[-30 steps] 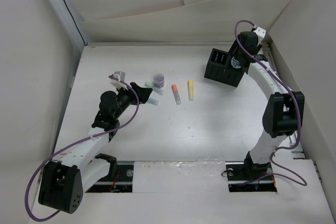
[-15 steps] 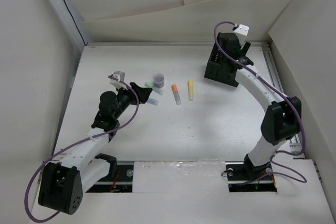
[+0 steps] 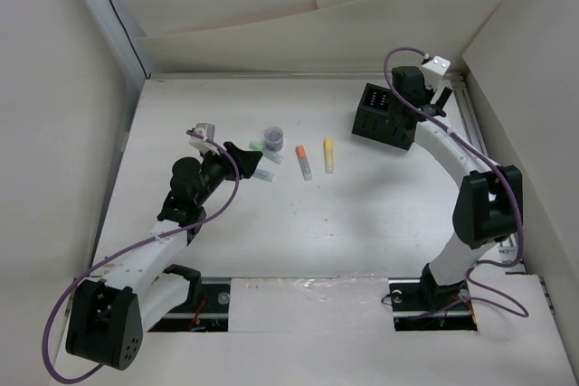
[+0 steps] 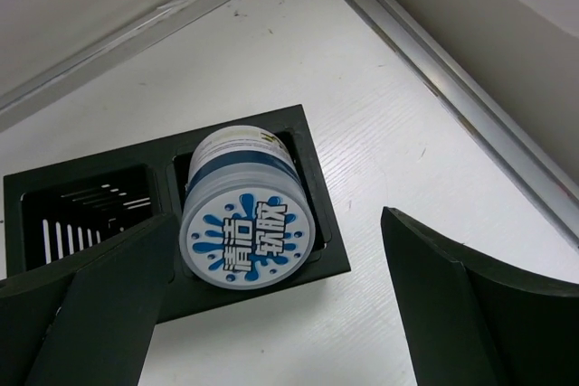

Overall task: Sort the stationery into containers
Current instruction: Grab a piece of stationery with the right arm

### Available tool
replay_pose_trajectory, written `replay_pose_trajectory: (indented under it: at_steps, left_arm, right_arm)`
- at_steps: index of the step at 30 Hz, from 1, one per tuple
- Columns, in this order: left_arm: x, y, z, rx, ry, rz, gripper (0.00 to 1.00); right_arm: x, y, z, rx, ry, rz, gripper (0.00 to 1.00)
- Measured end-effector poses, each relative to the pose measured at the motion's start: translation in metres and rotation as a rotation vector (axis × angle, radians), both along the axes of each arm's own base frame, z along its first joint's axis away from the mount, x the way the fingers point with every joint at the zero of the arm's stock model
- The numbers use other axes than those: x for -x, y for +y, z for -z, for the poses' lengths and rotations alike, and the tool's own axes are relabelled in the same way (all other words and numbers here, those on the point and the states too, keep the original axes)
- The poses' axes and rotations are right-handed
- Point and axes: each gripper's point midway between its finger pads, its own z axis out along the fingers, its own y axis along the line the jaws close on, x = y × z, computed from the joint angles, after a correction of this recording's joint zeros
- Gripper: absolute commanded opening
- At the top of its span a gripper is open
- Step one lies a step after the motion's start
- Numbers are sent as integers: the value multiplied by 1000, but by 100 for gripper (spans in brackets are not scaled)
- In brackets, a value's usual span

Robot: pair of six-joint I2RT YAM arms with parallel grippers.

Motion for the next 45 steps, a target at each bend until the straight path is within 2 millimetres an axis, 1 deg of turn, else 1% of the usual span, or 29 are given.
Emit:
replay_pose_trajectory:
  at_steps: [5,8,11,13,14,16,17,20,21,24,26,29,32,34,39,41,45]
  left_arm:
    - [0,0,0,0,0,0,60]
    - [0,0,0,0,0,0,60]
    - [0,0,0,0,0,0,60]
    - [0,0,0,0,0,0,60]
    - [0,0,0,0,0,0,60]
    - [0,0,0,0,0,0,60]
    - [0,0,0,0,0,0,60]
    - [0,0,0,0,0,0,60]
    - [0,0,0,0,0,0,60]
    - [0,0,0,0,0,0,60]
    - [0,0,0,0,0,0,60]
    - [1,-1,0,0,1,3,60]
    - [1,-2,0,0,0,7,60]
    - [1,-2,0,0,0,8,60]
    - [4,-6,-2,2,-5,19,60]
    - [5,-8,-2,3,-7,26,60]
    - [5,-8,-3,3,-8,27,60]
  right_arm:
    - [-8,-2,13,-28,26,-26,99]
    - [-12,2,22,-45,47,-54,99]
    - [-15,7,28,-63,59,-85,95]
    - [-16,9,31,-72,64,-97,88]
    - [-17,10,33,-76,69,-102,83]
    - [-18,9,37,-81,75,-104,77]
    - [-18,8,39,-81,80,-103,68]
    - [-19,8,41,-86,83,-103,54]
    - [-19,7,40,-87,82,-102,45]
    - [-20,7,40,-90,82,-105,39]
    - [-20,7,39,-91,85,-107,39]
    - [-19,9,36,-99,97,-120,39]
    - [-20,8,28,-117,114,-135,39]
    - [-22,4,18,-150,119,-154,39]
    - [-32,-12,-14,-219,74,-181,38]
    - [-33,-18,-21,-246,71,-191,36]
    - [-34,-22,-26,-307,82,-227,35]
